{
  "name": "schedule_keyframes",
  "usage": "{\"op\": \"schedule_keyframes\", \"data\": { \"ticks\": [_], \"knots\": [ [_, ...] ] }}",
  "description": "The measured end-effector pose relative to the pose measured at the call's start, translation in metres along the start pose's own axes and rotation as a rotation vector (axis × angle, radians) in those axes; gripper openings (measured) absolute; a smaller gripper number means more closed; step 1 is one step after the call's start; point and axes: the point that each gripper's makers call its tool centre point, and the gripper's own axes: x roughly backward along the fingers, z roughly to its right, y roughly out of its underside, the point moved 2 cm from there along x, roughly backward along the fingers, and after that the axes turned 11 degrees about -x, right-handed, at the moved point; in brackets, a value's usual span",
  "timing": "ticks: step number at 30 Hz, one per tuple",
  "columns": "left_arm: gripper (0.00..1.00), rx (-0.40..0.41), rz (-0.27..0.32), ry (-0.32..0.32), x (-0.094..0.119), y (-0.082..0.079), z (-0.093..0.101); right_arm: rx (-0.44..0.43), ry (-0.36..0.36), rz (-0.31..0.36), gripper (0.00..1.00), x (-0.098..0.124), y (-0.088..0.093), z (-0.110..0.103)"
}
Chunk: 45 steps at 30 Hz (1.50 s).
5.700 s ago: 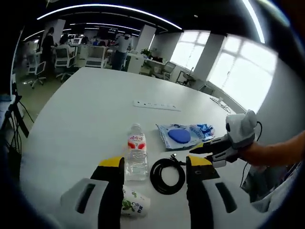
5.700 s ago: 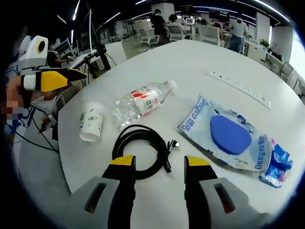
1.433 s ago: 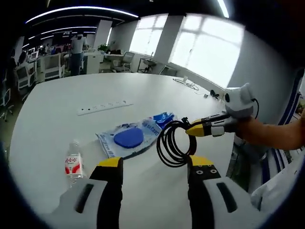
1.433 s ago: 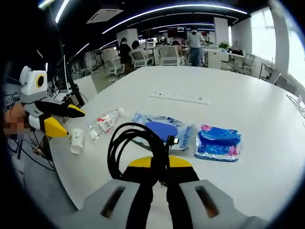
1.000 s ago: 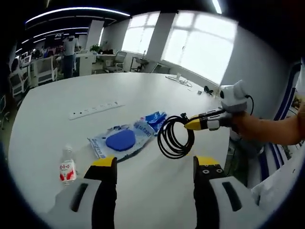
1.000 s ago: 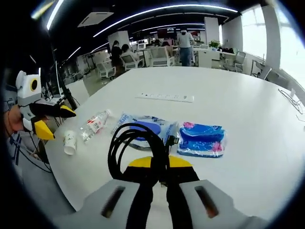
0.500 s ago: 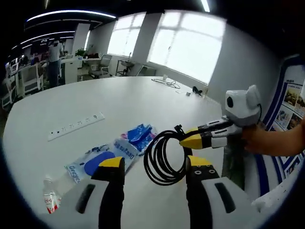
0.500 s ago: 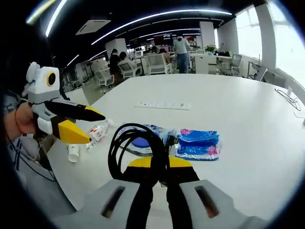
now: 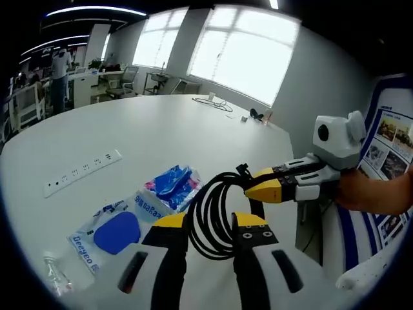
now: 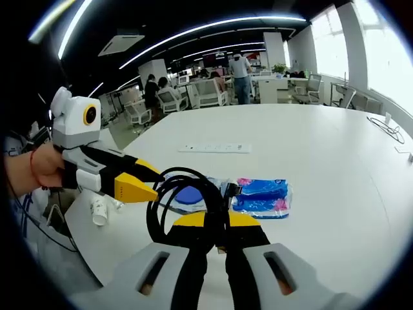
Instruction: Arrange the tabletop items into an orderly group along one side of the table until the central work area is clear of visible clutter.
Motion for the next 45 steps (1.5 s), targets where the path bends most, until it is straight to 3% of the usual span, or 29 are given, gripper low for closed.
{"op": "schedule_keyframes", "data": {
  "ticks": [12, 20, 30, 45],
  "knots": [
    [0.12, -0.003, -0.068, 0.037, -0.025, 0.021, 0.002, -0.041, 0.011, -0.039, 0.06, -0.010, 0.019, 0.018],
    [0.08, 0.015, -0.121, 0.042, -0.044, 0.041, -0.006, -0.069, 0.020, -0.085, 0.06, -0.030, 0.036, 0.032],
    [0.07, 0.080, -0.184, 0.042, -0.065, 0.070, -0.022, -0.104, 0.023, -0.144, 0.06, -0.057, 0.057, 0.045],
    [0.04, 0.165, -0.237, 0.031, -0.090, 0.095, -0.039, -0.134, 0.035, -0.228, 0.07, -0.088, 0.074, 0.062]
  ]
}}
